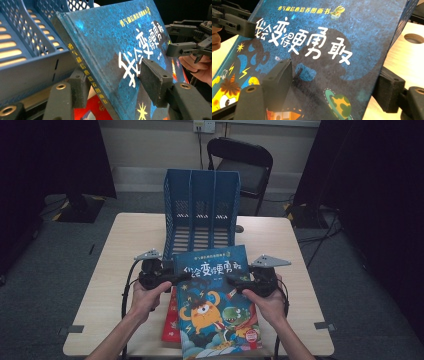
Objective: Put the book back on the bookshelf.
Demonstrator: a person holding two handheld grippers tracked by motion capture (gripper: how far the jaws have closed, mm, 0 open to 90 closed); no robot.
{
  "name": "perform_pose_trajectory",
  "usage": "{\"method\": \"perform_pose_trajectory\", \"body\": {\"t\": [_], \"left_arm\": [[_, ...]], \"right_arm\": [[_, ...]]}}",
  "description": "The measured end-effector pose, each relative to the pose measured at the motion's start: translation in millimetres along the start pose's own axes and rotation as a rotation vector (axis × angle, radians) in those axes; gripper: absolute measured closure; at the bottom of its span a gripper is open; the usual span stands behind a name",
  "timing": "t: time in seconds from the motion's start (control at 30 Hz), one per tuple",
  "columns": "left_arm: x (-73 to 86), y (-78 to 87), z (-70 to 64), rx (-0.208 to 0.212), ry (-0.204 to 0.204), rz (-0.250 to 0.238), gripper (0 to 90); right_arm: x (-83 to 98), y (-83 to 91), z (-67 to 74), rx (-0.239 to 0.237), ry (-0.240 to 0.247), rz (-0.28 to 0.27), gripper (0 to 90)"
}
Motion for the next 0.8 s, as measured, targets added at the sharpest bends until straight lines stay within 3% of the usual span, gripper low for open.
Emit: {"method": "perform_pose_trajectory", "body": {"t": [0.2, 0.47, 0.5, 0.57, 0.67, 0.8], "left_arm": [[-18.2, 4.5, -4.2, -0.035, -0.045, -0.014, 44.2], [-37.9, 11.2, -12.9, -0.003, -0.072, -0.065, 47.3], [-40.3, 10.4, -15.0, -0.008, -0.075, -0.066, 49.8], [-45.4, 11.6, -16.2, -0.038, -0.080, -0.070, 45.8], [-53.0, 18.7, -18.9, -0.025, -0.090, -0.102, 49.2], [-61.3, 27.7, -20.4, -0.033, -0.111, -0.120, 52.6]], "right_arm": [[-12.2, 5.8, -4.7, 0.030, -0.007, -0.025, 24.8], [-31.7, 14.0, -6.7, 0.069, 0.001, -0.068, 25.1], [-33.5, 13.6, -6.4, 0.061, 0.000, -0.072, 25.5], [-39.2, 12.6, -5.3, 0.062, -0.008, -0.076, 25.6], [-52.5, 20.1, -6.4, 0.090, -0.029, -0.131, 28.8], [-64.3, 22.6, -5.9, 0.097, -0.018, -0.144, 28.7]]}}
Point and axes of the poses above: each handheld gripper's, and its own axes: y roughly backward along the jaws, x roughly out of its underside, z roughly to its left, the point moved 10 cm from there along -y, roughly forward along the jaws, and after that the axes turned 12 degrees about z, right-handed, at the moved point
